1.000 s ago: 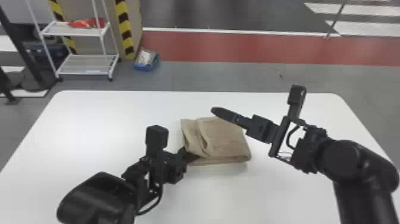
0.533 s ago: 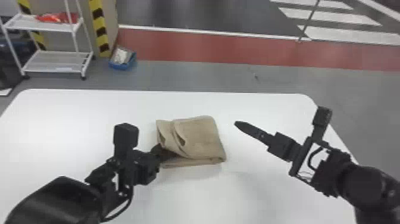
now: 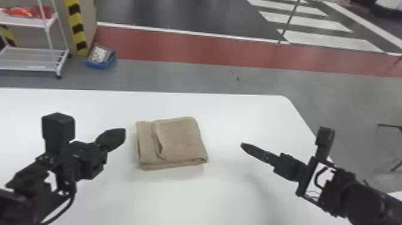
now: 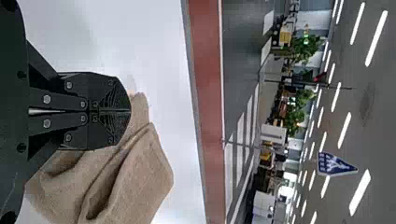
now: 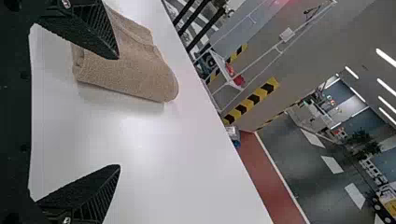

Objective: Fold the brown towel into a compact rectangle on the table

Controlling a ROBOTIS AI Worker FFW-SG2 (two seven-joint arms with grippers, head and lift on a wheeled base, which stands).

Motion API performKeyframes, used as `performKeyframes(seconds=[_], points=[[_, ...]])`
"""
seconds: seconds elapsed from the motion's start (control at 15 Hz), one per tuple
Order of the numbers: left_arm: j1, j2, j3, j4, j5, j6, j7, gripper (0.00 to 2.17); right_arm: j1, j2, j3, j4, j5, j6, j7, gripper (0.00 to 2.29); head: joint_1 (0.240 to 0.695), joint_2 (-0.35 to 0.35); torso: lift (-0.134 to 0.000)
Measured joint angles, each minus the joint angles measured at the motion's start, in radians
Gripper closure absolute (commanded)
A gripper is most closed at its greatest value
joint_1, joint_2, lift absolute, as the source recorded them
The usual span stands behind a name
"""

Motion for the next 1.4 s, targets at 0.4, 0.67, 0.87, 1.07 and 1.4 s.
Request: performKeyframes(seconds=[0.4, 0.67, 0.87, 1.07, 1.4], points=[[0.022, 0.033, 0.132, 0.02, 0.054, -0.072, -0.005, 1.72, 0.08, 0.019, 0.075, -0.148, 0.069, 0.048, -0.011, 2.01, 0.695, -0.066, -0.124], [0.012, 0.032, 0.137, 0.047, 0.066, -0.079, -0.018, 1.72, 0.112, 0.061, 0.202, -0.232, 0.19, 0.057, -0.022, 2.02, 0.695, 0.003, -0.124], [-0.011, 0.032, 0.138, 0.08, 0.074, -0.09, -0.033, 1.72, 0.081, 0.066, 0.304, -0.2, 0.278, 0.048, -0.044, 2.02, 0.695, 0.034, -0.124], [-0.022, 0.032, 0.141, 0.11, 0.101, -0.119, -0.046, 1.72, 0.007, 0.069, 0.389, -0.112, 0.368, 0.028, -0.102, 2.01, 0.695, 0.052, -0.124], [-0.023, 0.03, 0.141, 0.119, 0.108, -0.132, -0.062, 1.72, -0.168, 0.075, 0.45, 0.084, 0.423, -0.049, -0.162, 2.01, 0.695, 0.045, -0.124]])
